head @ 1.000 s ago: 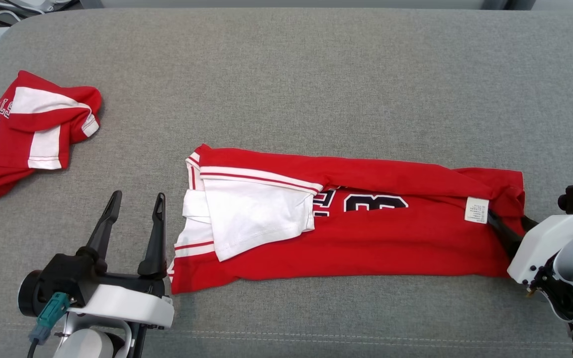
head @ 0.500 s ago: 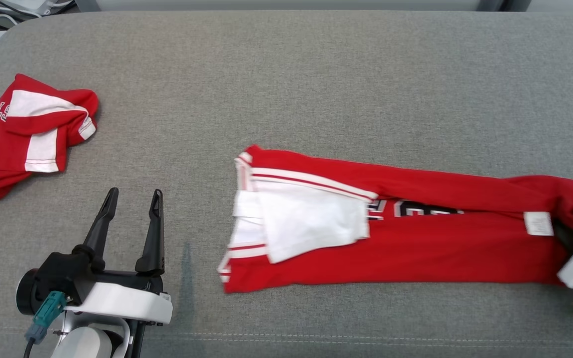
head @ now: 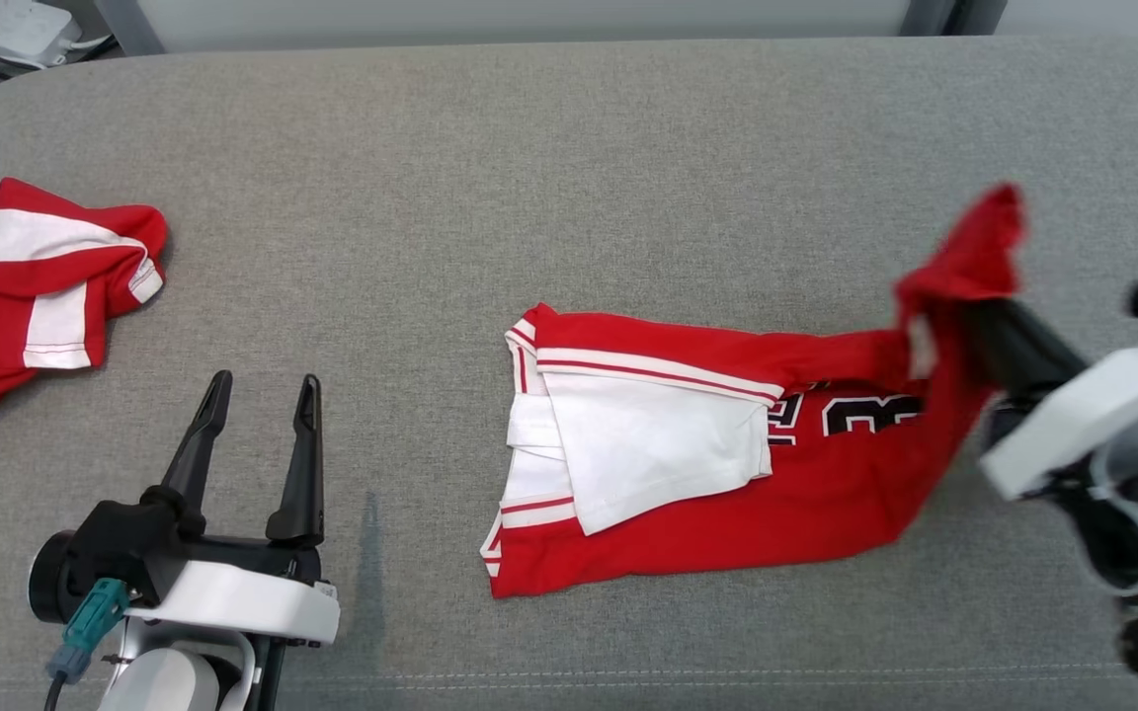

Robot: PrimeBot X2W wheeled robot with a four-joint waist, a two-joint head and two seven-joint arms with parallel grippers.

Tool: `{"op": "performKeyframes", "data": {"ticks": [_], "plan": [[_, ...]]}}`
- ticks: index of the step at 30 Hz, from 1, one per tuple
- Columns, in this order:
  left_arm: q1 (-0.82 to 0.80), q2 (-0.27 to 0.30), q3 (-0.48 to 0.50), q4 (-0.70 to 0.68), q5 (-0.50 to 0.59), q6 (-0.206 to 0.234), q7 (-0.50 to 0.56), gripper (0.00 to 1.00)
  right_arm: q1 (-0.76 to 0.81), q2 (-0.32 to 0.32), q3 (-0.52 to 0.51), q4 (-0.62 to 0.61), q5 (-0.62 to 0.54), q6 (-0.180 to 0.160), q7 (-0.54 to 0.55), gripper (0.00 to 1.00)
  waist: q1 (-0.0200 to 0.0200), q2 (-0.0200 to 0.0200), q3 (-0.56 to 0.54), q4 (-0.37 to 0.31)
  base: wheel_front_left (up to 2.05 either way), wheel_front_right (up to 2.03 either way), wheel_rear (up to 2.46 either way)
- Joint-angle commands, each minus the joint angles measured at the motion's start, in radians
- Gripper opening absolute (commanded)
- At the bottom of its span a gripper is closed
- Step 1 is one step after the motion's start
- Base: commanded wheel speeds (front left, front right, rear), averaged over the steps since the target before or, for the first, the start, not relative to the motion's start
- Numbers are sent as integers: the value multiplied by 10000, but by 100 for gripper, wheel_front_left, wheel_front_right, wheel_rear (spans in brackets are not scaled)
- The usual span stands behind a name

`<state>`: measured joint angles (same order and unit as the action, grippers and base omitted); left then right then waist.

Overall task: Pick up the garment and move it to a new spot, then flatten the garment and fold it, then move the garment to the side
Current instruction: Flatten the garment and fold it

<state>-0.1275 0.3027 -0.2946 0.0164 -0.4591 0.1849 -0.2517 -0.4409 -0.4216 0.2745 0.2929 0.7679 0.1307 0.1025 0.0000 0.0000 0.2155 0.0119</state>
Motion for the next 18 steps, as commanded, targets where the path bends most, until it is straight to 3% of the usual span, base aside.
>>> {"op": "performKeyframes", "data": {"ticks": [1, 5, 10, 18], "plan": [[-182, 209, 355, -214, 100, -44, -101, 100, 176, 447, 448, -1170, -354, 0, 300, 0, 0, 0, -24, 28, 0, 0, 0], [-269, 186, 280, -236, 111, -83, -101, 100, 259, 1854, 1196, -1841, -978, 0, 840, 0, 0, 0, -7, 157, 0, 0, 0], [-395, 90, 125, -160, 117, -150, -101, 100, 126, 3095, 1801, -1138, -1444, 0, 851, 0, 0, 0, 18, 452, 0, 0, 0], [-574, -101, -108, 2, 155, -279, -101, 100, -618, 3675, 2401, 805, -1494, 0, 93, 0, 0, 0, 114, 958, 0, 0, 0]]}}
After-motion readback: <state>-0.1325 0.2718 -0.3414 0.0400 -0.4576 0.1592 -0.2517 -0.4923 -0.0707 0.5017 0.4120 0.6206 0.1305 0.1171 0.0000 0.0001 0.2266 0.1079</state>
